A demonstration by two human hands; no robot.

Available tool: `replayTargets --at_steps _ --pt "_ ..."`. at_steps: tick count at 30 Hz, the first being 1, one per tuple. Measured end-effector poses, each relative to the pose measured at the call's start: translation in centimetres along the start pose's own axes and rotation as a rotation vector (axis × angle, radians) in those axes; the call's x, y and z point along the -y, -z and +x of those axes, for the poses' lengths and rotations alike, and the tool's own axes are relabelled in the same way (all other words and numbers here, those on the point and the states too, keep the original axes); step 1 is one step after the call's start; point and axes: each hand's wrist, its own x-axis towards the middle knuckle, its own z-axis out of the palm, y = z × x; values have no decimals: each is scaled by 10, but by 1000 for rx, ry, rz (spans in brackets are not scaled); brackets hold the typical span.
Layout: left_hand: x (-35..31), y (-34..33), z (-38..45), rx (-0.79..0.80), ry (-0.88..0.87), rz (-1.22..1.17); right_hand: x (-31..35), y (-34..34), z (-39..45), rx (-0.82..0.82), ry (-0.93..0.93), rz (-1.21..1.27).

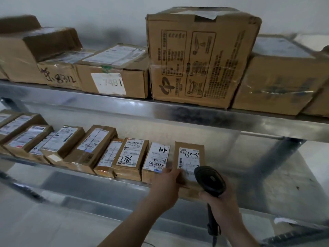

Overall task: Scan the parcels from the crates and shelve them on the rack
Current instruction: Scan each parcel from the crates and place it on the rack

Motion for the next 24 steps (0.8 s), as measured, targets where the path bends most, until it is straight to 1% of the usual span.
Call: replayTargets --at_steps 3,9,11,13,17,21,24 --pt "-4 -7 5 -7 18 165 -9 0 9 35 8 2" --pt "-14 -4 17 -45 -30 481 -17 3 16 97 -21 25" --pt "-12 -2 21 -58 -32 540 -17 1 17 99 -29 22" --pt "-7 -2 24 -53 -16 563 -16 0 18 114 -38 28" --pt "6 -5 26 -68 -25 596 -10 -2 23 182 1 -7" --pt "16 -11 30 -74 -31 564 -12 -4 28 189 0 -21" --pt "20 -13 33 -46 -25 561 -14 -6 29 178 -15 -7"
